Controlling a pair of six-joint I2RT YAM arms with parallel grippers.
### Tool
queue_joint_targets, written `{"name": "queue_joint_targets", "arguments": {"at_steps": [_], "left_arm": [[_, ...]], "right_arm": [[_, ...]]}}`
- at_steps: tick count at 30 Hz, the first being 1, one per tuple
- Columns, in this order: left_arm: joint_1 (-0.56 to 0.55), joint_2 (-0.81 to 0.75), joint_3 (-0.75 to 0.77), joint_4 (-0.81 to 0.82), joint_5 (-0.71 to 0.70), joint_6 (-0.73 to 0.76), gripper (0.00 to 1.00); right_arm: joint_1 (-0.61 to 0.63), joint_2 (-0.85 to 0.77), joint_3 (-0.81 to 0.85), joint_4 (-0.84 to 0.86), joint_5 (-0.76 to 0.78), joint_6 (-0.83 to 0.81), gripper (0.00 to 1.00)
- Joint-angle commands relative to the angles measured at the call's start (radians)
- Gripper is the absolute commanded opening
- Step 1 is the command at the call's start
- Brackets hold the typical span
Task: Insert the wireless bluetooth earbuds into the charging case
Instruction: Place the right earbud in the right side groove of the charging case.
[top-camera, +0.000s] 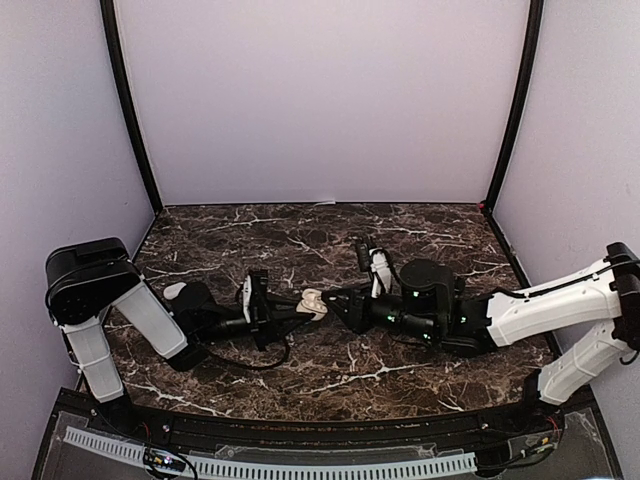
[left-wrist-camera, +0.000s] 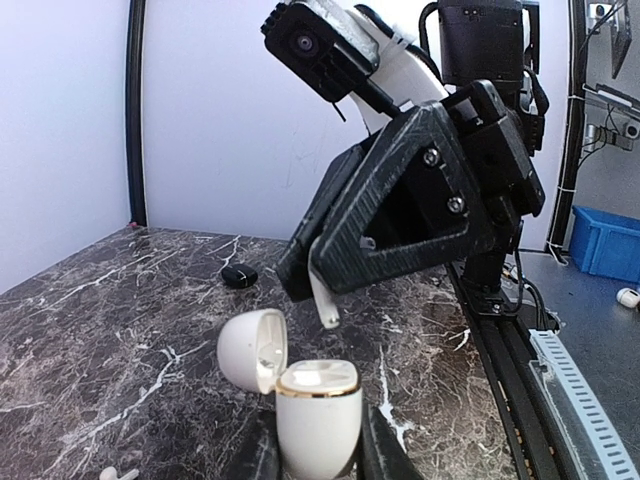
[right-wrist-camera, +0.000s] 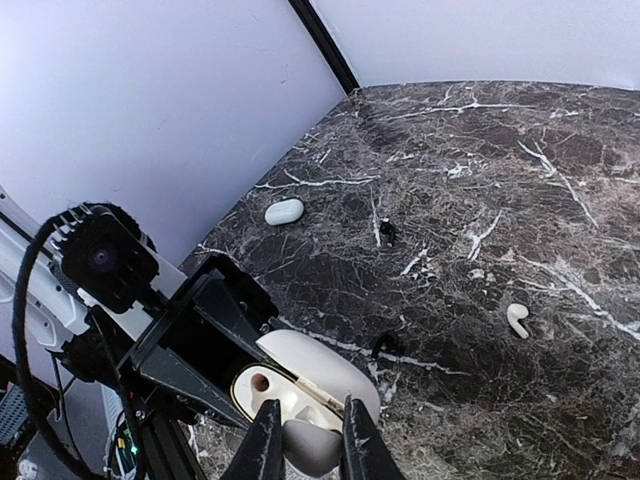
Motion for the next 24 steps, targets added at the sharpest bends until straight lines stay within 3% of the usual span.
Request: {"name": "queue_joint_targets", "arguments": {"at_steps": [1,24], "left_arm": [[-0.006,-0.002,0.023,0.227,-0.005,-0.012,0.00],[-0.006,0.009,0.048,0.227,-0.014,-0.061,0.00]], "right_arm": [[-0.001,0.036,0.021,0.067,0.000,0.039,0.13],[0.027,0.091,0.075,-0.008,0.088,-0.030,0.14]]}}
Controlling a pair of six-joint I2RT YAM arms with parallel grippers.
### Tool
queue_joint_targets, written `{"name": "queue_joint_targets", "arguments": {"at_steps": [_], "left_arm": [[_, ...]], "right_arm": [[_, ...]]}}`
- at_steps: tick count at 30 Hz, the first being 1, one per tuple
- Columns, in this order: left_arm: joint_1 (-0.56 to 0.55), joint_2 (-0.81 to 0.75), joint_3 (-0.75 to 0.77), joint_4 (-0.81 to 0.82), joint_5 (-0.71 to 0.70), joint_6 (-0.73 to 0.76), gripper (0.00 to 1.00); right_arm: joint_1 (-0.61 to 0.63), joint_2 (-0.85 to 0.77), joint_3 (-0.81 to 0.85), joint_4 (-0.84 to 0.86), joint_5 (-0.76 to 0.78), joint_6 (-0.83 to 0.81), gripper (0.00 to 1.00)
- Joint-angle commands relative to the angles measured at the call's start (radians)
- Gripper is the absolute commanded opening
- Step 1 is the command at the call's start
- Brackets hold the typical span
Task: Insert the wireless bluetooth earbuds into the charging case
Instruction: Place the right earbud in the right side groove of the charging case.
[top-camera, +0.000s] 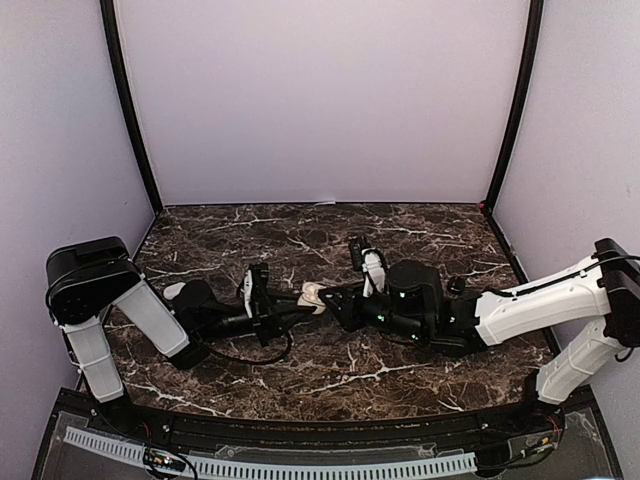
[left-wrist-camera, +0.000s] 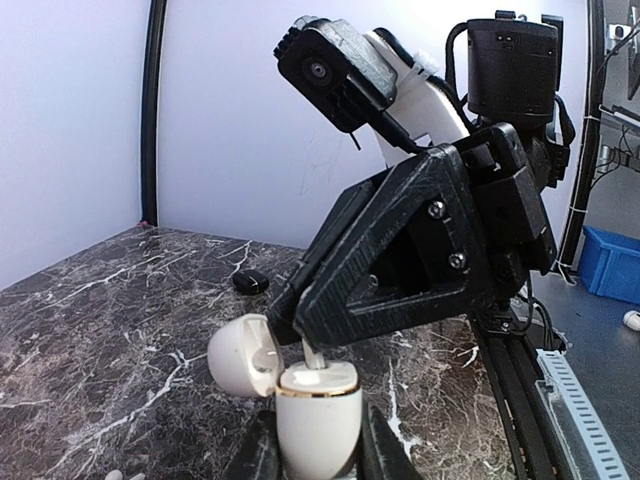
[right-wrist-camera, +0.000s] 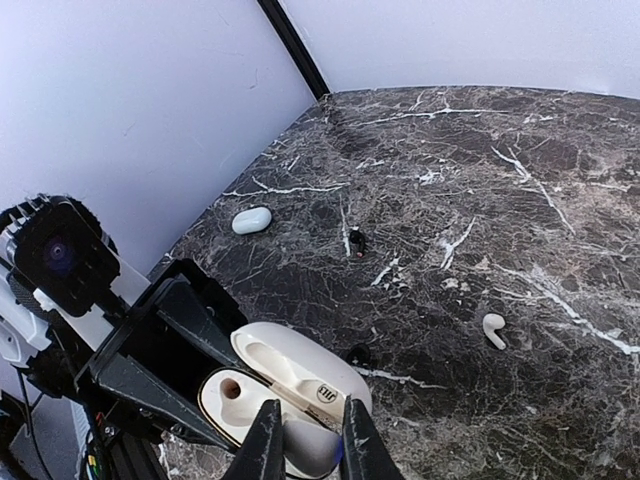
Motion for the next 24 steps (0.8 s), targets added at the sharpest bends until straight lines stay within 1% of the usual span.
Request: {"name": "queue_joint_targets", "arguments": {"at_steps": [1,8,14,16,18,24], "left_arm": [[-0.006,0.008,0.027,0.227,0.012,-0.015,0.00],[-0.006,0.015,0.022,0.227,0.011,-0.010,0.00],[-0.006,0.018,0.022,0.227,0.009,-0.013,0.00],[-0.006,0.016,0.024,0.227,0.009,-0.015,0.00],[-0.006,0.014,0.024,0.227,0.011,-0.016,0.00],[-0.006,0.012,0.021,0.228,0.012,-0.018,0.00]], "right_arm": [[0.013,0.015,0.036,-0.021,0.023,-0.023,0.15],[0.013,0.015,0.085,-0.111,0.035,-0.033,0.25],[0.014,0.021,0.121,-0.175,0.040,-0.030,0.26],[0.014,0.021,0.120,-0.177,0.040,-0.027,0.26],[0.015,0.019,0.118,-0.173,0.046,-0.026,0.30],[0.014,-0.014,0.109,-0.150,0.039,-0.061,0.36]]}}
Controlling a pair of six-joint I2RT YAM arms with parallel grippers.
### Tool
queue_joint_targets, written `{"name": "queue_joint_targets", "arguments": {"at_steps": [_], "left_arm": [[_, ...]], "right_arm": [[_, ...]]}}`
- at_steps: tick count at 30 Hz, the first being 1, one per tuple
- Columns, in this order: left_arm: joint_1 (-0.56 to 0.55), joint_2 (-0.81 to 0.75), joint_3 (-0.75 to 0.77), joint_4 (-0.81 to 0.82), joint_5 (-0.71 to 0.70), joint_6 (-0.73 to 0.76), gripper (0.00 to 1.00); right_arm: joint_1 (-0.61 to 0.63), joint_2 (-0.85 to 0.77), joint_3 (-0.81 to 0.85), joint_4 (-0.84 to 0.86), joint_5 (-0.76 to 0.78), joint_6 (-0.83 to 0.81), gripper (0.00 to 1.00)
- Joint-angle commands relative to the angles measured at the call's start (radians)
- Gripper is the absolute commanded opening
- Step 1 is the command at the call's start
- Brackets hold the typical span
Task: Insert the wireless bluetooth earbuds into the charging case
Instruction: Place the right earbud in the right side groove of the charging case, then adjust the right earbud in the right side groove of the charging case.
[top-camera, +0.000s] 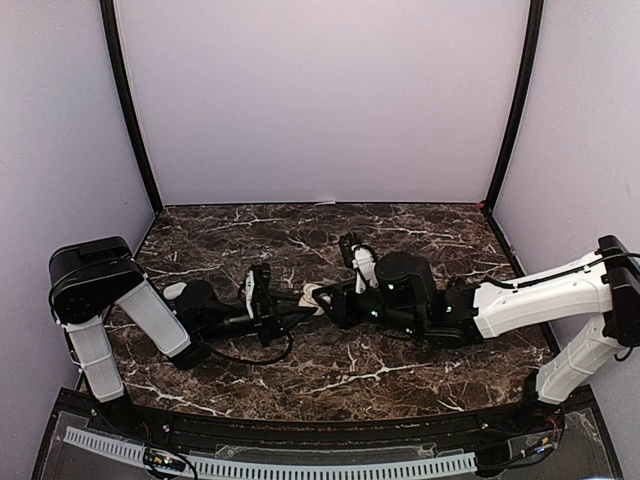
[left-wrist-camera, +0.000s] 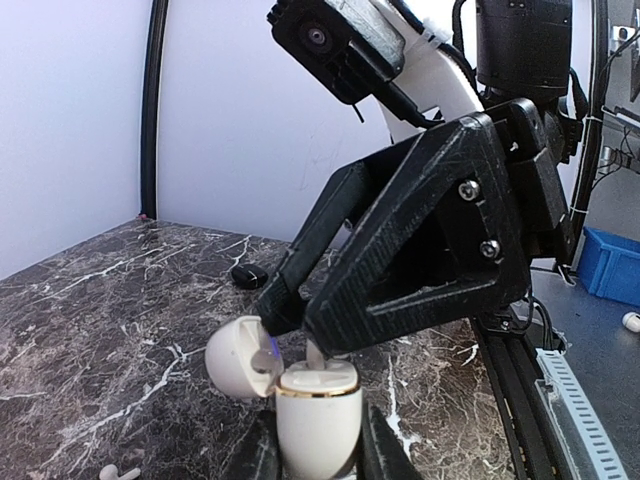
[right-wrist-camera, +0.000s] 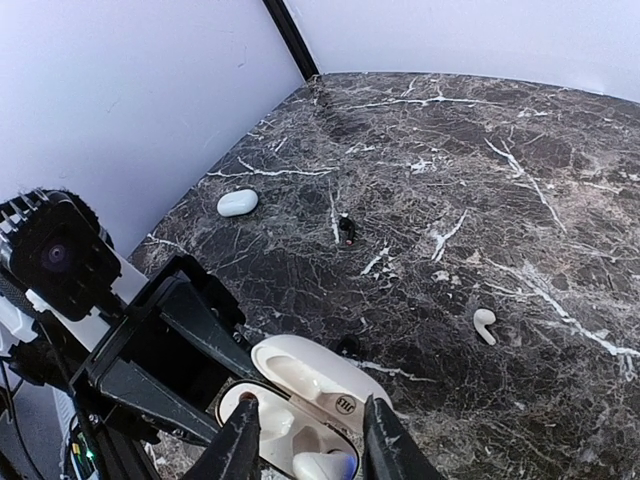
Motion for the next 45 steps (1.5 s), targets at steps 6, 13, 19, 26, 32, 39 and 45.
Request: {"name": "queue_joint_targets", "arguments": {"at_steps": [6,13,19,26,32,39,45], "left_arm": [[-0.006,-0.005,0.013,0.227,0.013,-0.013,0.00],[-0.006,-0.013,0.016,0.227,0.021,-0.019,0.00],[-0.006,-0.022,0.018,0.228,0.057,-0.020,0.00],[-0.003,-0.027,0.020,0.227,0.145,-0.008,0.00],[-0.002,-0.027,0.025,0.227,0.242,0.000,0.00],[0.002,-0.025,0.031,0.227,0.304,-0.002,0.00],[0.002,-0.016,0.039,0.227,0.360,0.009,0.00]], "right_arm": [[0.006,-0.087,-0.001,0.030,-0.018,-0.084,0.41],[0.004,-0.175,-0.045,-0.002,0.006,-0.134,0.44],[-0.002,-0.239,-0.080,-0.075,-0.059,-0.198,0.43],[-0.007,-0.306,-0.145,-0.143,-0.167,-0.327,0.37],[-0.007,-0.387,-0.239,-0.095,-0.238,-0.443,0.35],[-0.007,-0.381,-0.240,-0.134,-0.294,-0.545,0.20],[-0.007,-0.370,-0.243,-0.094,-0.305,-0.550,0.07]]}}
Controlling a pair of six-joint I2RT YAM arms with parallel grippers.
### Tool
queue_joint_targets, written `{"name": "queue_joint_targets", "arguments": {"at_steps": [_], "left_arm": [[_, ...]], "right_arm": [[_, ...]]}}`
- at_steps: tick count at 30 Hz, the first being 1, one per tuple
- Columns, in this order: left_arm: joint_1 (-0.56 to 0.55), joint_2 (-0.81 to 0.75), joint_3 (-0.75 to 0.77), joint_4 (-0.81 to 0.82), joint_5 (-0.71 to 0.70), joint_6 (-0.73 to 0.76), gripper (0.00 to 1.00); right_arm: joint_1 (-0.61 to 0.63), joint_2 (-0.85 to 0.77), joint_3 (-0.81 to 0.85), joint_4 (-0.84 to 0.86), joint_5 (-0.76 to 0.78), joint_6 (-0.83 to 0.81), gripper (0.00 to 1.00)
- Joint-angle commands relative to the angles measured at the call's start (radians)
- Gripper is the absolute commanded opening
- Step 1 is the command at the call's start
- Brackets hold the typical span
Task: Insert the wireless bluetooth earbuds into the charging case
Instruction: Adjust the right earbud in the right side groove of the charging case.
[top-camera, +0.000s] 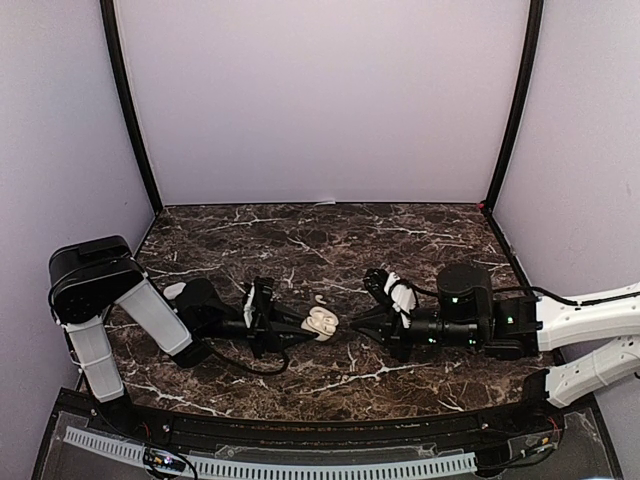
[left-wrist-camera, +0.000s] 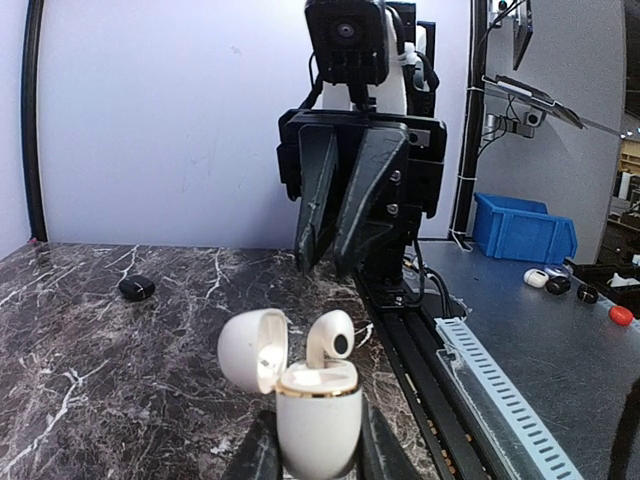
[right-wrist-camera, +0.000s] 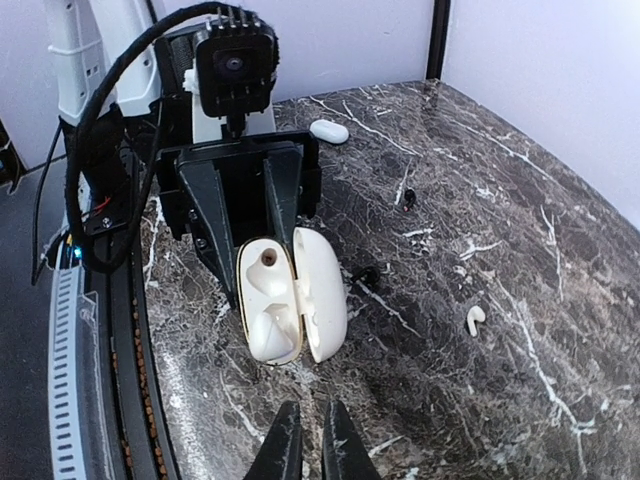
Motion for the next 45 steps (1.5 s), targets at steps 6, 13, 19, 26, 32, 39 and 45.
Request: {"name": "queue_joint_targets", "arguments": {"at_steps": [6,13,19,26,32,39,45], "left_arm": [[0.002,-0.020,0.022,0.227,0.082,0.023,0.00],[0.002,-0.020,0.022,0.227,0.072,0.023,0.00],[0.001,-0.022,0.019,0.226,0.072,0.024,0.00],[0.002,-0.022,0.025,0.227,0.084,0.020,0.00],[0.002,-0.020,0.029,0.227,0.099,0.015,0.00],[0.002,-0.020,0.029,0.227,0.103,0.016,0.00],[0.002,-0.020,0.024,0.227,0.093,0.013,0.00]], "right_arm": [[-0.002,0.054,0.033,0.047,-0.081,-0.032,0.00],[-0.002,0.073,0.048,0.071,-0.179,-0.041,0.00],[-0.002,0.078,0.055,0.085,-0.223,-0.045,0.00],[-0.002,0.115,0.083,0.082,-0.216,-0.044,0.00],[-0.002,0.141,0.094,0.081,-0.214,-0.039,0.00],[-0.002,0.133,0.093,0.081,-0.209,-0.037,0.00],[-0.002,0.083,0.063,0.091,-0.201,-0.037,0.00]]}}
